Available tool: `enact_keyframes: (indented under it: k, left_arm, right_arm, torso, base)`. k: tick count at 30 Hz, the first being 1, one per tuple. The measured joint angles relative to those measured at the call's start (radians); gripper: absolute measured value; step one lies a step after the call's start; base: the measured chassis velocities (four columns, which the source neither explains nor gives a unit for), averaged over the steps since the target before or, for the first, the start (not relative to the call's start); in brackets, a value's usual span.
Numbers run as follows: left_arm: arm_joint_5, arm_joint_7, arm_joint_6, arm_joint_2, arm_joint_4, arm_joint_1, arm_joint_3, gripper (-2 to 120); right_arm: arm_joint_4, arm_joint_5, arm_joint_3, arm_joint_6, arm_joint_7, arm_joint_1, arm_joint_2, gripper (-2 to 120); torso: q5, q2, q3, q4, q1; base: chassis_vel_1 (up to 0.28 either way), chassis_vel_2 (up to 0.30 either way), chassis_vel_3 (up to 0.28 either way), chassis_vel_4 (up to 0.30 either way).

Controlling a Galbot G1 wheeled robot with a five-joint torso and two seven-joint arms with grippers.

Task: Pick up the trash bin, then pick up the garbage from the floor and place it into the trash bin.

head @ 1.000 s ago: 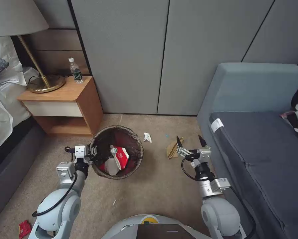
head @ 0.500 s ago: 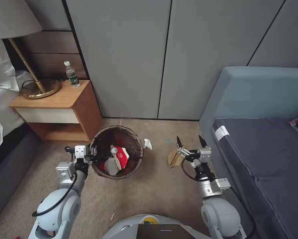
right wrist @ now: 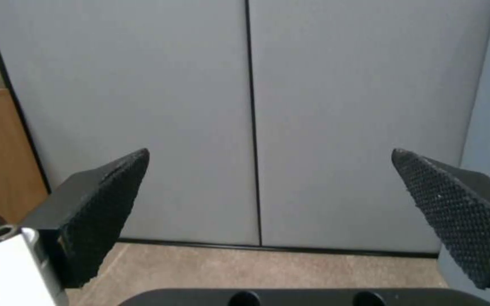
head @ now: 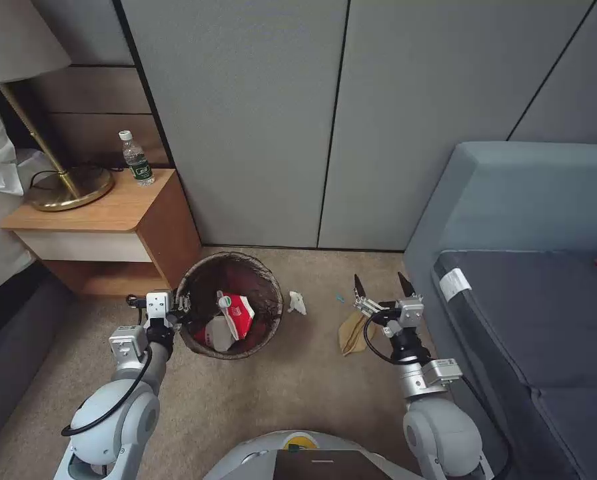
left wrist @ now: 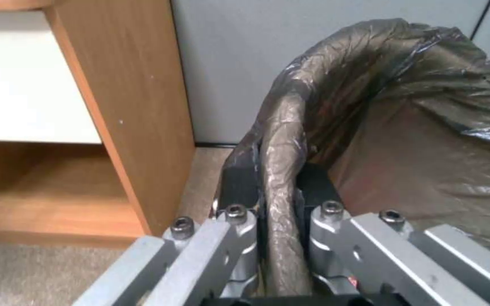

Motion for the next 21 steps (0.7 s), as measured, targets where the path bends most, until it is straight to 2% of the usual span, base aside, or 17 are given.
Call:
enact_keyframes:
  k: [8,21]
  left_arm:
    - [-0.002,0.002,0.0,-0.003,-0.004,0.006,-0.015,5]
    - [-0.018,0.01,0.0,-0.001,-0.014,0.022,-0.048,5]
  right_arm:
    - [-0.003,0.0,-0.001,-0.015,0.014,0.0,-0.007,100]
    - [-0.02,0.033,0.003,-0.127,0.083,-0.002,-0.056,100]
  torso:
    - [0.0001,0.0,0.0,-0.0001,0.0]
    - [0.0001,0.0,0.0,-0.0001,0.0]
  base:
    - [-0.033,0.026,0.025,-0.029]
    - [0.0,0.0,0.0,0.0]
